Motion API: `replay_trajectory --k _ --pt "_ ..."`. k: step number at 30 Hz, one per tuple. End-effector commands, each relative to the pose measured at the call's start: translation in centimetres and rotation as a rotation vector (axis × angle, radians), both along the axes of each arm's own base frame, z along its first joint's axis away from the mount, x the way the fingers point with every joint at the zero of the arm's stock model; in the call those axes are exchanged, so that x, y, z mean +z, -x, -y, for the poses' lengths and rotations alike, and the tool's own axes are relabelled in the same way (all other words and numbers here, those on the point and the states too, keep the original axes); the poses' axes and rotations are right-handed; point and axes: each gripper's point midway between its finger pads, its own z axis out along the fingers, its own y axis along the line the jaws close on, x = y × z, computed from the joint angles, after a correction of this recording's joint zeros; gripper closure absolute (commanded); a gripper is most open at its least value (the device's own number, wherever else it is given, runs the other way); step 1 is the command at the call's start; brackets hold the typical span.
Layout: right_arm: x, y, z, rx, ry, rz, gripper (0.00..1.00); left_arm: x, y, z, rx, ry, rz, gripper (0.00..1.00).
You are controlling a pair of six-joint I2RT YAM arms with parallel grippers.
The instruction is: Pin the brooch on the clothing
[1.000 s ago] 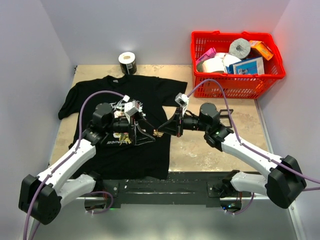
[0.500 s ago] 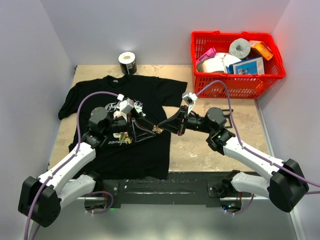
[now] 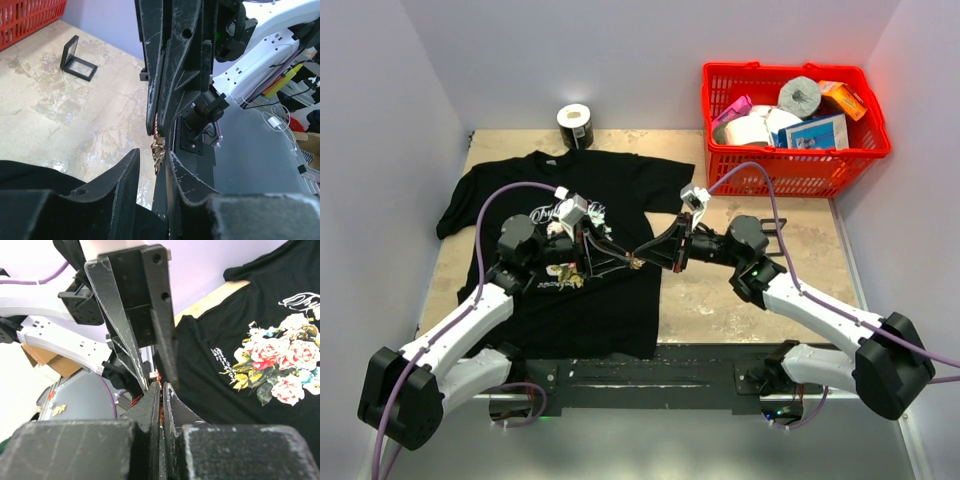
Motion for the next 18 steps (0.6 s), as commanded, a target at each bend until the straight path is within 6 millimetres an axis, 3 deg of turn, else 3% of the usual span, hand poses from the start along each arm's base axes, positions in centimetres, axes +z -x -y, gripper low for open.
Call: replay_trajectory --k 1,4,6,11,18 --pt "1.2 -0.1 -0.3 -0.003 -0.038 0.038 1.0 0.3 0.3 0.0 -0.02 0.021 0.021 0.73" --pt "1.2 -0.1 -0.3 -0.008 -0.048 0.035 1.0 0.2 0.4 0.0 -0.029 0.021 0.018 0.9" --pt "1.5 -0.2 -0.2 -0.016 -0.058 0.032 1.0 0.2 0.6 0.0 -0.041 0.022 0.018 0.95" --pt "2.0 -0.4 0.0 -0.043 -0.082 0.029 1.0 -0.2 1.0 0.0 -0.066 0.015 0.002 0.91" --pt "2.2 -0.7 0.1 -0.066 -0.103 0.021 1.0 -0.5 1.1 0.0 -0.075 0.011 -0.009 0.97"
